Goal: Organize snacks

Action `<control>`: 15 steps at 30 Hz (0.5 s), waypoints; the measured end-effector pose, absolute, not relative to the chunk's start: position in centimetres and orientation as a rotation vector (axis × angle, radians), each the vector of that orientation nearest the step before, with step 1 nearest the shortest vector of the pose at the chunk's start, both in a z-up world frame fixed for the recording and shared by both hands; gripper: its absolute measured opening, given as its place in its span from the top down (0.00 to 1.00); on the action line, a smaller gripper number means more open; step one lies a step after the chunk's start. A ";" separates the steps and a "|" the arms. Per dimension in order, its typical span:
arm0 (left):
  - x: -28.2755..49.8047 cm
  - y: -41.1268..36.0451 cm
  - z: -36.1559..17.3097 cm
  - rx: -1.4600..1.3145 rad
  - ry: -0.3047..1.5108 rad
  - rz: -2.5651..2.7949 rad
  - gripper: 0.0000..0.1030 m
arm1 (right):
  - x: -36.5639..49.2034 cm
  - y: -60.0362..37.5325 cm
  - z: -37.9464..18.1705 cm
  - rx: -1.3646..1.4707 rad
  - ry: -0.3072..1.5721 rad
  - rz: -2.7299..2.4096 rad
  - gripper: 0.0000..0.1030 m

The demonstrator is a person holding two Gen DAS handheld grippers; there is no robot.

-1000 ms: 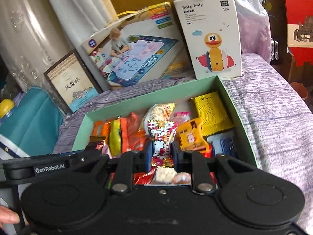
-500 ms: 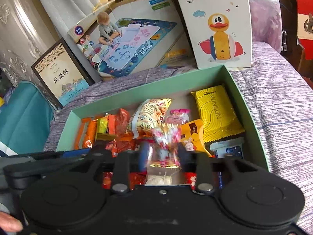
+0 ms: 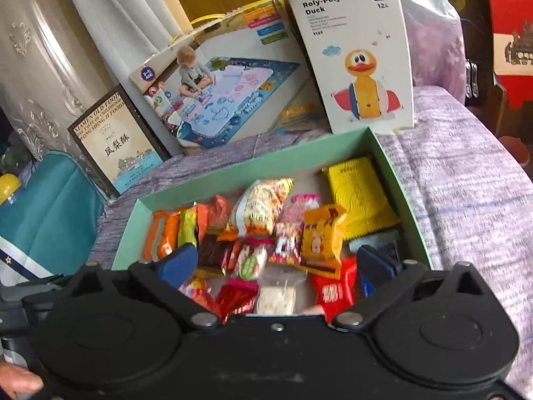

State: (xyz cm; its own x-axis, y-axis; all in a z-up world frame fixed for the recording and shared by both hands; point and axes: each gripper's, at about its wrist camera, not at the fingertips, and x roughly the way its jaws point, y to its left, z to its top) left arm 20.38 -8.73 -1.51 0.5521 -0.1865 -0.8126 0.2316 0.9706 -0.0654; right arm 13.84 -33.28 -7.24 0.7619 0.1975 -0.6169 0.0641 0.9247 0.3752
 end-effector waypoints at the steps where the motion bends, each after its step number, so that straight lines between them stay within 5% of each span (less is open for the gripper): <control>1: 19.7 -8.3 -1.4 0.050 0.958 -0.250 0.00 | 13.5 -33.3 -7.3 0.391 0.711 0.072 0.00; 15: 12.6 -4.7 -0.8 0.114 0.978 -0.188 0.00 | 7.8 -31.8 -6.7 0.308 0.754 0.031 0.00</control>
State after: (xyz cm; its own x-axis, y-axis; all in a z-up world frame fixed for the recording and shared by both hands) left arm 12.61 -4.68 -0.83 0.5446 -0.1068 -0.8319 0.2095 0.9777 0.0117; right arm 7.79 -31.84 -6.65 0.7308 0.1372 -0.6686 0.0824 0.9547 0.2859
